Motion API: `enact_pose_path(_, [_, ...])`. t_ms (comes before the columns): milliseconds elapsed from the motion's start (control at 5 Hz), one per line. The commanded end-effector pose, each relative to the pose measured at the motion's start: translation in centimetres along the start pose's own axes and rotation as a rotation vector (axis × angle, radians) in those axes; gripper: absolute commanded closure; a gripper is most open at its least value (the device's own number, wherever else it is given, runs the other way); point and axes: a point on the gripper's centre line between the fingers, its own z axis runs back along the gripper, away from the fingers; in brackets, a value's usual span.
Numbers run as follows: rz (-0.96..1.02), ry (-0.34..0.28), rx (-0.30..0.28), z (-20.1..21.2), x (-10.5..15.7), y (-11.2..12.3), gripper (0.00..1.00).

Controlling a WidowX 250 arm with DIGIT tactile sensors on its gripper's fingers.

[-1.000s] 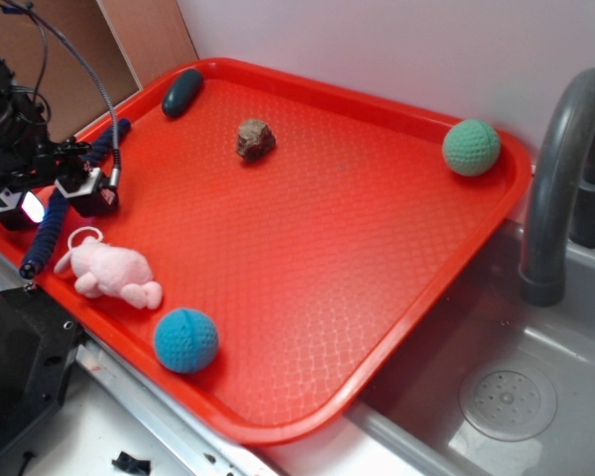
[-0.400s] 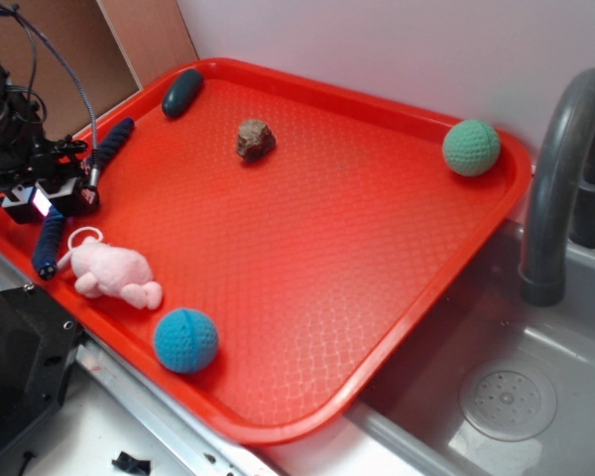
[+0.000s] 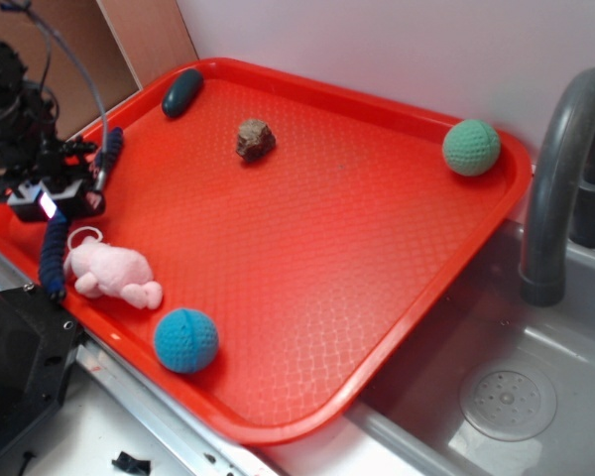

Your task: Grab the blue rope.

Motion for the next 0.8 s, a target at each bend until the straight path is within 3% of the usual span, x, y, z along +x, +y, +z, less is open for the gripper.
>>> enact_pose_path(0, [-0.32,0.002,-0.057,8.9,0.9,-5.5,1.0])
enact_pose_path(400, [-0.432,0.011,-0.181,13.6,-1.3,-11.0,1.0])
enact_pose_path(600, [-0.416,-0.045,-0.143,14.6,-2.3,-12.3,1.0])
